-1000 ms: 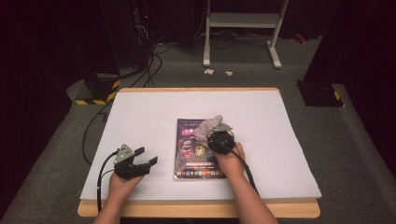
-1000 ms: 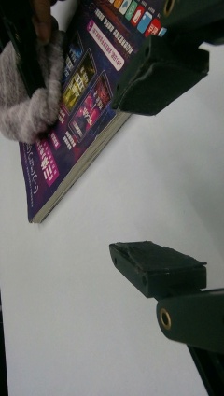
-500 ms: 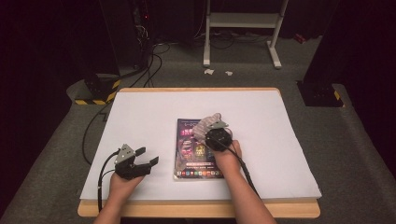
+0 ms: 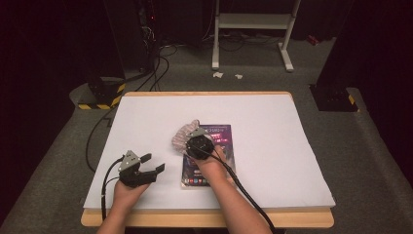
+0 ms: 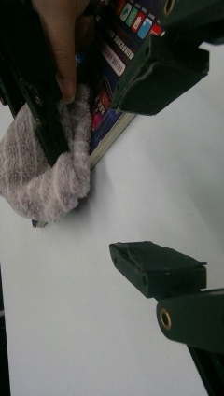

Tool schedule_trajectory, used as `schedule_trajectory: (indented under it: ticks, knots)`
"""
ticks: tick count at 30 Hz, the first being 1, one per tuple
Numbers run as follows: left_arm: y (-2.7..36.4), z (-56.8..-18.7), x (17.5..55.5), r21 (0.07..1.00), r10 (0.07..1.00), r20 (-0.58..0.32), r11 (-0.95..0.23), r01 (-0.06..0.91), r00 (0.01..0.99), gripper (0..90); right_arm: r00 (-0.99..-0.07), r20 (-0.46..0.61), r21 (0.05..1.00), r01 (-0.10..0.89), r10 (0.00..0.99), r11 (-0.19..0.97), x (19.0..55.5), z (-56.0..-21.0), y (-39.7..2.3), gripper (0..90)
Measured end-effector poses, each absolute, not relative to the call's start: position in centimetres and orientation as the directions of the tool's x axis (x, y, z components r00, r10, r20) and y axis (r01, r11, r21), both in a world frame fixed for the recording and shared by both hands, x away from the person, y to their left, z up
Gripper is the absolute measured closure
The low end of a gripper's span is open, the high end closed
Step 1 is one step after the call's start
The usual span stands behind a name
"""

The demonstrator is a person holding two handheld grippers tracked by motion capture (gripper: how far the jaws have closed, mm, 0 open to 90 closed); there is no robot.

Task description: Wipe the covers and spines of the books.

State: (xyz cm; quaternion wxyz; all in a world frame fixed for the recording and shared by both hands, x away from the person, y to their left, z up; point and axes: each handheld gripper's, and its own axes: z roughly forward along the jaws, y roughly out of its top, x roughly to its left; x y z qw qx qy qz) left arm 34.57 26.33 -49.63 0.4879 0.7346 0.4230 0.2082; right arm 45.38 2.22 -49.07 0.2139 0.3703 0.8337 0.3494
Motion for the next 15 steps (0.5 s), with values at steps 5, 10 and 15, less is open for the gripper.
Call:
schedule_trajectory:
  ticks: [5,10,15]
  knots:
    - [26.3,-49.6,34.6,0.892,0.826,-0.104,-0.169,0.419,0.554,26.3,-0.600,-0.110,0.739,0.484,0.793,0.469,45.7,-49.1,-0.5,60.3]
    - [26.3,-49.7,34.6,0.892,0.827,-0.098,-0.174,0.418,0.554,26.3,-0.546,-0.119,0.741,0.507,0.829,0.440,45.7,-49.2,-4.3,60.3]
    - [26.2,-49.7,34.6,0.891,0.827,-0.095,-0.178,0.418,0.554,26.4,-0.480,-0.112,0.749,0.534,0.870,0.391,45.7,-49.2,-8.2,60.5]
